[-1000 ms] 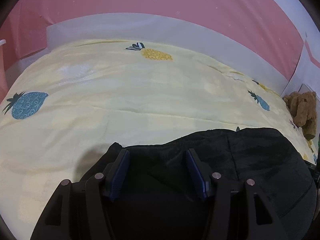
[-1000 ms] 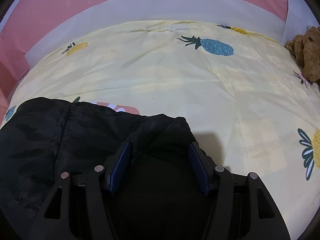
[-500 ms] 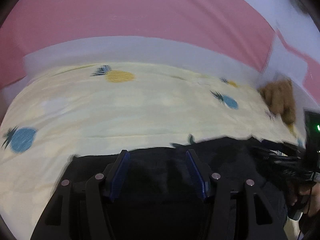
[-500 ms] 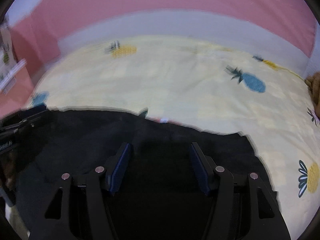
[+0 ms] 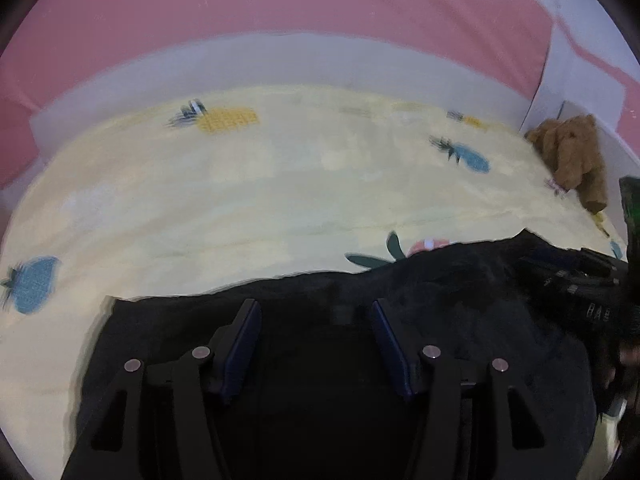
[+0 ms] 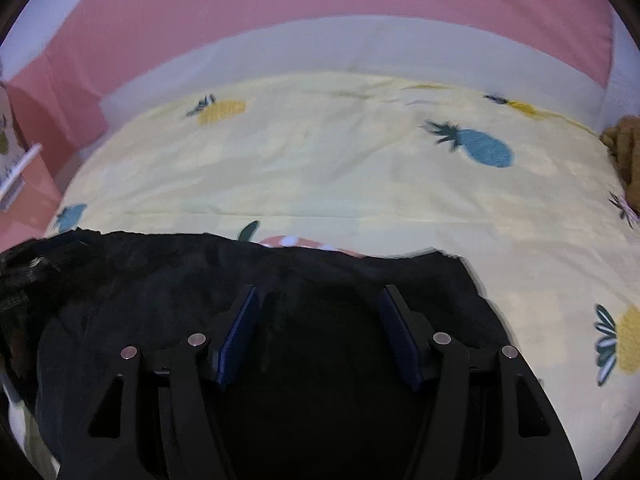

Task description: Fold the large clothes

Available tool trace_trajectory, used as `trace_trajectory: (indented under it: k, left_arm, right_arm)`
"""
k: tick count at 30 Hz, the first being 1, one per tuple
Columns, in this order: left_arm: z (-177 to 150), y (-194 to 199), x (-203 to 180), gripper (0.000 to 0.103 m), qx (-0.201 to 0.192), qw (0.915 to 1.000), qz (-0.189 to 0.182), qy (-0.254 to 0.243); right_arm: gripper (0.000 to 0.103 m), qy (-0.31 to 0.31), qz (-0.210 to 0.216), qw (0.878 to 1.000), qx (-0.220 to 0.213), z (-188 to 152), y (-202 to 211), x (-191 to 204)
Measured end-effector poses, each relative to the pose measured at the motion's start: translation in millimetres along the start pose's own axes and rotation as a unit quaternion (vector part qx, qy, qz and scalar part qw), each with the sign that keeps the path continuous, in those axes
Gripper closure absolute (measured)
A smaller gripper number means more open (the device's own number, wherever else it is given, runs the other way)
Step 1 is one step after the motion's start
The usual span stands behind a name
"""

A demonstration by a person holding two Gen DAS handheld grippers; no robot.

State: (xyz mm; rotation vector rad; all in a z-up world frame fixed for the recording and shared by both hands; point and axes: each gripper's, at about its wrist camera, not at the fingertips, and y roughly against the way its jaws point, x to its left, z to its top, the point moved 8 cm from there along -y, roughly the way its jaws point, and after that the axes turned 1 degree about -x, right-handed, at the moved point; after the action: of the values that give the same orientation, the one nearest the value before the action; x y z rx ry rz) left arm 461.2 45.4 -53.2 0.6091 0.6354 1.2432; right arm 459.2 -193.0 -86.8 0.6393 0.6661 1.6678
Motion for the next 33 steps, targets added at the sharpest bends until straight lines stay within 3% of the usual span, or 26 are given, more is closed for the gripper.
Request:
trace_trajectory:
  k: [3, 6, 8, 11, 19, 24, 26, 29, 33]
  left_arm:
    - [-6.2, 31.6, 35.3, 0.046, -0.034, 0.9992, 0.018, -0.004]
    - [-28.8, 20.8, 71.4, 0.046, -0.014, 0.9989, 0.033, 0.03]
    - [-39.2, 9.0, 82.3, 0.045, -0.019, 0.9977, 0.01, 0.064]
    - [-43.0, -1.6, 85.0, 0.045, -0.042, 0.9959, 0.007, 0.08]
    - [-44.9, -14.3, 85.3, 0.044, -0.05, 0.9952, 0.008, 0.084]
    - [-40.2, -12.5, 84.5, 0.044, -0.032, 0.9955, 0.017, 0.088]
    - [-34.0, 4.1, 84.4, 0.045, -0.031, 0.9953, 0.03, 0.086]
    - [-30.1, 48.6, 82.1, 0.045, -0.066, 0.9939, 0.018, 0.087]
    - [-48.1, 99.9, 75.9, 0.045, -0.109, 0.9911, 0.006, 0.076]
  right_arm:
    - [0.041, -0.007, -0.027, 1.0, 0.001, -16.4, 3.8, -35.1]
    - [0.041, -0.05, -0.01, 0.999, 0.002, -31.6, -8.4, -56.5]
    - [0.041, -0.046, -0.012, 0.999, -0.01, -34.9, -14.0, -56.5]
    - [0.041, -0.045, -0.019, 0.999, -0.017, -35.9, -22.8, -57.6]
    - [0.041, -0.05, -0.019, 0.998, -0.019, -36.7, -33.6, -61.2]
    - [0.041, -0.055, -0.03, 0.998, -0.007, -31.7, -20.4, -61.6]
    - [0.041, -0.042, -0.028, 0.998, -0.034, -24.8, 11.2, -54.4]
    - [0.041, -0.028, -0.025, 0.997, -0.067, -25.7, 55.6, -47.4]
    - [0.041, -0.016, -0.009, 0.996, -0.083, -48.9, 82.6, -41.7]
